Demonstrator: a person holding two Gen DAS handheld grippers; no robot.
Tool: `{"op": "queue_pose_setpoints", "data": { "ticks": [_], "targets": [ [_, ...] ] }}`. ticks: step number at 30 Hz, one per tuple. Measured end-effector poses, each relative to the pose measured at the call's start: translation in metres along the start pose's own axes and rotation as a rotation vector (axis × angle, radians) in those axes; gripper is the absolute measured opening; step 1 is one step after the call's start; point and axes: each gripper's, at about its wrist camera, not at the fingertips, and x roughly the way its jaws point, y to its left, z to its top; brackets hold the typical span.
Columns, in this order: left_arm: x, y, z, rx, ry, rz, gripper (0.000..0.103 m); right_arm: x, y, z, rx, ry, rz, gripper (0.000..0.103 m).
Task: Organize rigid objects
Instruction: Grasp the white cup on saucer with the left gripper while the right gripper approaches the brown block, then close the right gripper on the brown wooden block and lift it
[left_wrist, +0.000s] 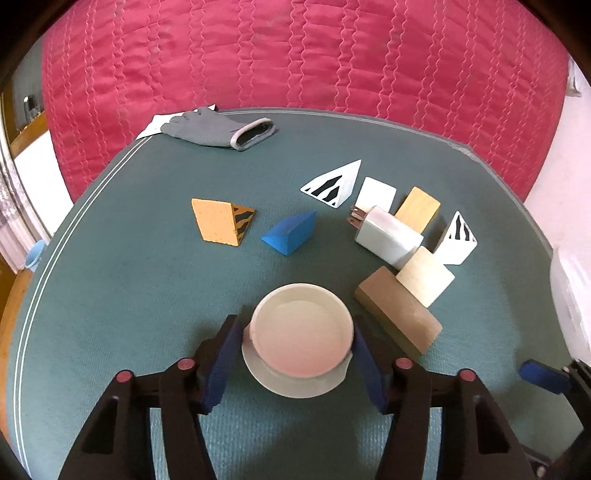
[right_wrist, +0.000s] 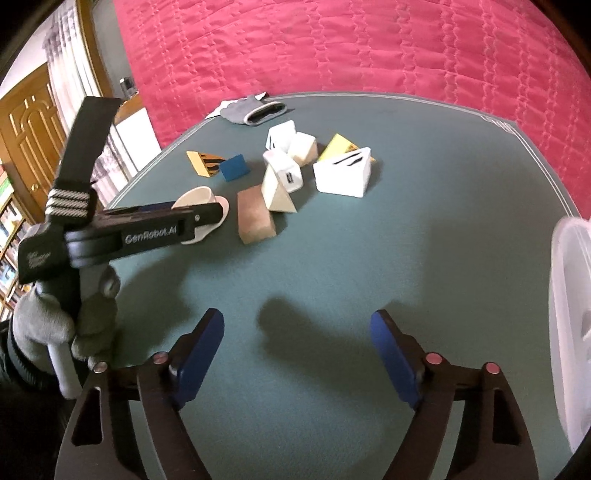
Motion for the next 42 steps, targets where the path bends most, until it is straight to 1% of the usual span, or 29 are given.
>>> {"op": "queue_pose_setpoints", "data": {
  "ticks": [3,5,7,10,13,17,19,21,23,24,26,27,28,29,35,42],
  "targets": [
    [-0.006,0.001,0.001,0.002,-0.011,0.013,0.055,0.007,0.006,0.009,-0.015,-0.007,0.011,0.080],
    [-0.009,0.002,0.002,0.000,-0.013,0.007,0.055,0.014,0.010,0.016,-0.022,-0.005,0.025,0.075],
    [-0.011,0.004,0.001,-0.003,-0.013,0.002,0.055,0.022,0.015,0.023,-0.032,-0.001,0.026,0.073],
    [-0.016,0.008,0.000,-0.008,-0.017,0.002,0.055,0.032,0.021,0.032,-0.050,-0.002,0.018,0.070],
    [-0.020,0.012,-0.001,-0.012,-0.025,0.016,0.055,0.043,0.023,0.042,-0.053,0.000,0.014,0.065],
    [-0.027,0.015,-0.003,-0.012,-0.041,0.034,0.055,0.053,0.027,0.051,-0.059,-0.009,0.012,0.062],
    [-0.029,0.017,-0.003,-0.015,-0.044,0.035,0.055,0.058,0.031,0.055,-0.076,-0.016,-0.003,0.061],
    [-0.031,0.019,-0.003,-0.019,-0.048,0.036,0.055,0.063,0.034,0.059,-0.094,-0.022,-0.024,0.057],
    [-0.032,0.021,-0.004,-0.023,-0.051,0.038,0.055,0.068,0.040,0.063,-0.119,-0.028,-0.054,0.050],
    [-0.033,0.022,-0.005,-0.025,-0.052,0.039,0.055,0.070,0.043,0.065,-0.128,-0.027,-0.063,0.049],
    [-0.033,0.022,-0.005,-0.030,-0.053,0.040,0.055,0.071,0.047,0.066,-0.141,-0.026,-0.077,0.041],
    [-0.033,0.023,-0.005,-0.031,-0.051,0.041,0.055,0.071,0.048,0.066,-0.147,-0.027,-0.081,0.040],
    [-0.033,0.023,-0.005,-0.033,-0.050,0.041,0.055,0.071,0.049,0.066,-0.154,-0.027,-0.080,0.036],
    [-0.033,0.023,-0.005,-0.033,-0.049,0.040,0.055,0.070,0.051,0.065,-0.160,-0.027,-0.070,0.030],
    [-0.035,0.024,-0.006,-0.033,-0.052,0.042,0.055,0.059,0.052,0.051,-0.181,-0.021,-0.034,0.029],
    [-0.038,0.022,-0.008,-0.030,-0.051,0.047,0.055,0.037,0.042,0.029,-0.148,-0.015,0.025,0.029]
  ]
}}
